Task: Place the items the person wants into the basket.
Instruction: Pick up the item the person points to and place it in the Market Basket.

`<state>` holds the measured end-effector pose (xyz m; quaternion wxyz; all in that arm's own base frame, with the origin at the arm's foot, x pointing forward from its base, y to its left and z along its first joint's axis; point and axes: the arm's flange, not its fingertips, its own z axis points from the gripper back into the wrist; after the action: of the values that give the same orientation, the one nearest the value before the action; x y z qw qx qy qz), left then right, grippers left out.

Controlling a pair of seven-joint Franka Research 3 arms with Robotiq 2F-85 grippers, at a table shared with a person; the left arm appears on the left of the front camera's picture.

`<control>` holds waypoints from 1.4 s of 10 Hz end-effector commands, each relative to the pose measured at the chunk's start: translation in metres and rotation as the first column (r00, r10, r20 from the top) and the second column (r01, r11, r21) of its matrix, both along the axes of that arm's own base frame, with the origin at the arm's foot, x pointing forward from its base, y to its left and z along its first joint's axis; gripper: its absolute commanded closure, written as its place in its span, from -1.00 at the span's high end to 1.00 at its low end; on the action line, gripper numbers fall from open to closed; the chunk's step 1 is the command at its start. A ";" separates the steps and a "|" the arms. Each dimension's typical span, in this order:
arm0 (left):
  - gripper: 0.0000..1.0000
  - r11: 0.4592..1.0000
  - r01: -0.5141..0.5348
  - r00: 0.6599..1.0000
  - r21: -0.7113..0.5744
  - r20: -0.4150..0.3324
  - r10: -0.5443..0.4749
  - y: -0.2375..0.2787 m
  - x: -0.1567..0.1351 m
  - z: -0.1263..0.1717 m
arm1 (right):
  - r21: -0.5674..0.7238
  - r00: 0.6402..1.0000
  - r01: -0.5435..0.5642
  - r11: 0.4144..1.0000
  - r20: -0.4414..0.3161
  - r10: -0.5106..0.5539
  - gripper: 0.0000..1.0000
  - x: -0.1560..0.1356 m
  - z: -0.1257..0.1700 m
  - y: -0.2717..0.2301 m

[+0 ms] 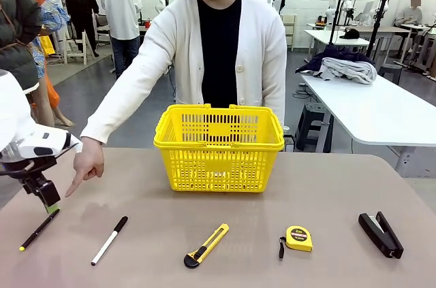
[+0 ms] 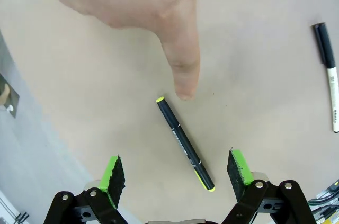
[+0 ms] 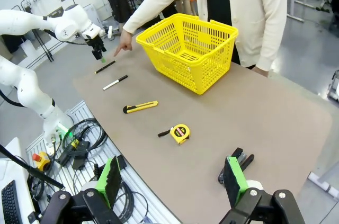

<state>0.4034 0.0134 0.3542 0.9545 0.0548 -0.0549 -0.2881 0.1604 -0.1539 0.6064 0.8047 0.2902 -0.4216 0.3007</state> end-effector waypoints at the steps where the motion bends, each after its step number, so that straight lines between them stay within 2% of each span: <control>1: 1.00 0.999 -0.041 0.999 0.003 -0.012 0.041 0.003 -0.092 -0.051 | 0.003 1.000 -0.015 1.000 0.007 0.015 1.00 0.000 0.000 0.001; 3: 1.00 0.997 -0.061 0.997 -0.044 -0.051 0.058 0.010 -0.098 -0.055 | 0.003 1.000 -0.015 1.000 0.007 0.015 1.00 0.000 0.000 0.001; 9: 1.00 0.997 -0.059 0.997 -0.041 -0.048 0.057 0.008 -0.106 -0.080 | 0.003 1.000 -0.015 1.000 0.007 0.015 1.00 0.000 0.000 0.001; 12: 1.00 0.996 -0.076 0.996 -0.038 -0.039 0.074 0.007 -0.109 -0.083 | 0.003 1.000 -0.015 1.000 0.007 0.015 1.00 0.000 0.000 0.001; 13: 0.71 0.997 -0.070 0.997 -0.040 -0.030 0.069 0.007 -0.110 -0.083 | 0.003 1.000 -0.015 1.000 0.007 0.015 1.00 0.000 0.000 0.001; 14: -0.02 0.997 -0.058 0.998 -0.042 -0.028 0.057 0.007 -0.110 -0.083 | 0.003 1.000 -0.015 1.000 0.007 0.015 1.00 0.000 0.000 0.001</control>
<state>0.4107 0.0253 0.3007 0.9652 0.0326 -0.0270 -0.2579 0.1603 -0.1539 0.6064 0.8048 0.2901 -0.4216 0.3007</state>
